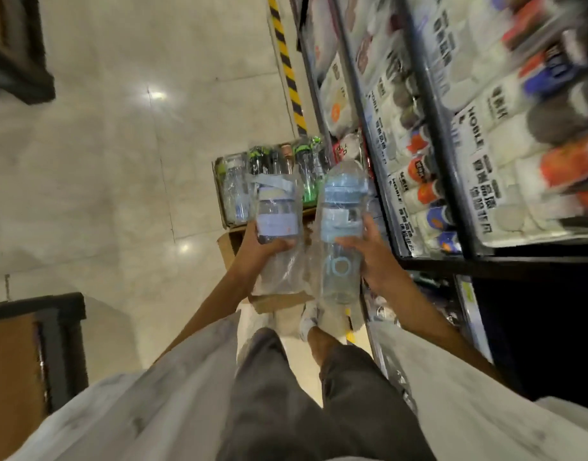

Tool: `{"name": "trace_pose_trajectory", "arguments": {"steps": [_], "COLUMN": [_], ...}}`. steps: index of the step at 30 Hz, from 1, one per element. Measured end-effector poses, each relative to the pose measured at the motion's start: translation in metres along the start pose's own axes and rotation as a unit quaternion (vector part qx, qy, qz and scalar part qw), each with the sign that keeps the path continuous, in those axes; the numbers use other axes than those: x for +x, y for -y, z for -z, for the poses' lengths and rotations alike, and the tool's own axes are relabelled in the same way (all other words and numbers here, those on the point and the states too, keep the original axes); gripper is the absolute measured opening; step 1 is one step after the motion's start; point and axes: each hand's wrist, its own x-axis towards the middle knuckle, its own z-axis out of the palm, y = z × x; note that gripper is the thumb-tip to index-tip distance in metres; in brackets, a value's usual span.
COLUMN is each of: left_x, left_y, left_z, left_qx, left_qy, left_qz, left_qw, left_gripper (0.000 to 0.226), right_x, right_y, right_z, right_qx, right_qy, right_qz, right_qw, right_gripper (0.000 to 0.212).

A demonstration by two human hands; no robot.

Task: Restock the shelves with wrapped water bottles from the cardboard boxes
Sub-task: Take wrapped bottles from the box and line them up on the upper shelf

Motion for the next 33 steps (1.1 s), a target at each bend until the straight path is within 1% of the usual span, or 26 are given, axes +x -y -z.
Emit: {"name": "trace_pose_trajectory", "arguments": {"steps": [2, 5, 6, 8, 10, 12, 13, 14, 15, 16, 18, 20, 22, 23, 25, 27, 33], "left_x": [-0.021, -0.048, -0.059, -0.081, -0.104, -0.128, -0.141, -0.154, -0.168, -0.181, -0.203, -0.224, -0.248, -0.261, -0.288, -0.315, -0.409], "left_y": [-0.036, -0.083, -0.1, -0.13, -0.157, -0.178, -0.185, -0.19, -0.194, -0.196, -0.197, -0.195, -0.191, -0.187, -0.175, -0.165, -0.119], "left_z": [-0.007, -0.02, -0.024, -0.034, -0.043, -0.056, -0.061, -0.067, -0.073, -0.078, -0.091, -0.109, -0.127, -0.135, -0.15, -0.166, -0.22], "left_qx": [0.024, 0.047, 0.056, 0.081, 0.109, 0.129, 0.142, 0.151, 0.159, 0.166, 0.178, 0.198, 0.211, 0.206, 0.194, 0.191, 0.193], "left_qy": [0.022, 0.055, 0.071, 0.101, 0.146, 0.189, 0.216, 0.244, 0.269, 0.289, 0.314, 0.351, 0.369, 0.384, 0.43, 0.467, 0.557], "left_qz": [-0.039, -0.087, -0.101, -0.135, -0.164, -0.19, -0.203, -0.214, -0.221, -0.221, -0.221, -0.231, -0.234, -0.23, -0.217, -0.215, -0.225], "left_qw": [0.999, 0.994, 0.991, 0.982, 0.97, 0.955, 0.945, 0.934, 0.924, 0.916, 0.906, 0.886, 0.874, 0.87, 0.855, 0.836, 0.776], "left_gripper": [0.081, 0.085, 0.087, 0.091, 0.088, 0.072, 0.062, 0.057, 0.061, 0.071, 0.088, 0.095, 0.1, 0.099, 0.088, 0.082, 0.085], "right_x": [-0.033, -0.082, -0.1, -0.137, -0.171, -0.205, -0.221, -0.238, -0.256, -0.275, -0.313, -0.347, -0.38, -0.395, -0.428, -0.459, -0.559], "right_y": [0.035, 0.071, 0.08, 0.094, 0.101, 0.104, 0.103, 0.102, 0.099, 0.095, 0.086, 0.073, 0.06, 0.053, 0.038, 0.022, -0.029], "right_z": [-0.007, -0.019, -0.024, -0.03, -0.034, -0.037, -0.038, -0.038, -0.038, -0.038, -0.041, -0.041, -0.039, -0.037, -0.032, -0.027, -0.011], "right_qx": [0.02, 0.049, 0.059, 0.082, 0.096, 0.109, 0.113, 0.113, 0.114, 0.118, 0.13, 0.137, 0.136, 0.138, 0.143, 0.141, 0.125], "right_qy": [-0.01, -0.021, -0.038, -0.058, -0.079, -0.103, -0.113, -0.125, -0.14, -0.159, -0.188, -0.218, -0.258, -0.276, -0.306, -0.333, -0.425], "right_qz": [0.054, 0.126, 0.142, 0.177, 0.212, 0.242, 0.259, 0.275, 0.297, 0.314, 0.343, 0.371, 0.389, 0.397, 0.416, 0.43, 0.45], "right_qw": [0.998, 0.991, 0.987, 0.979, 0.969, 0.958, 0.953, 0.946, 0.938, 0.929, 0.911, 0.892, 0.874, 0.864, 0.844, 0.828, 0.775], "right_gripper": [0.087, 0.079, 0.083, 0.105, 0.125, 0.132, 0.128, 0.118, 0.106, 0.096, 0.084, 0.076, 0.076, 0.078, 0.079, 0.076, 0.075]}}
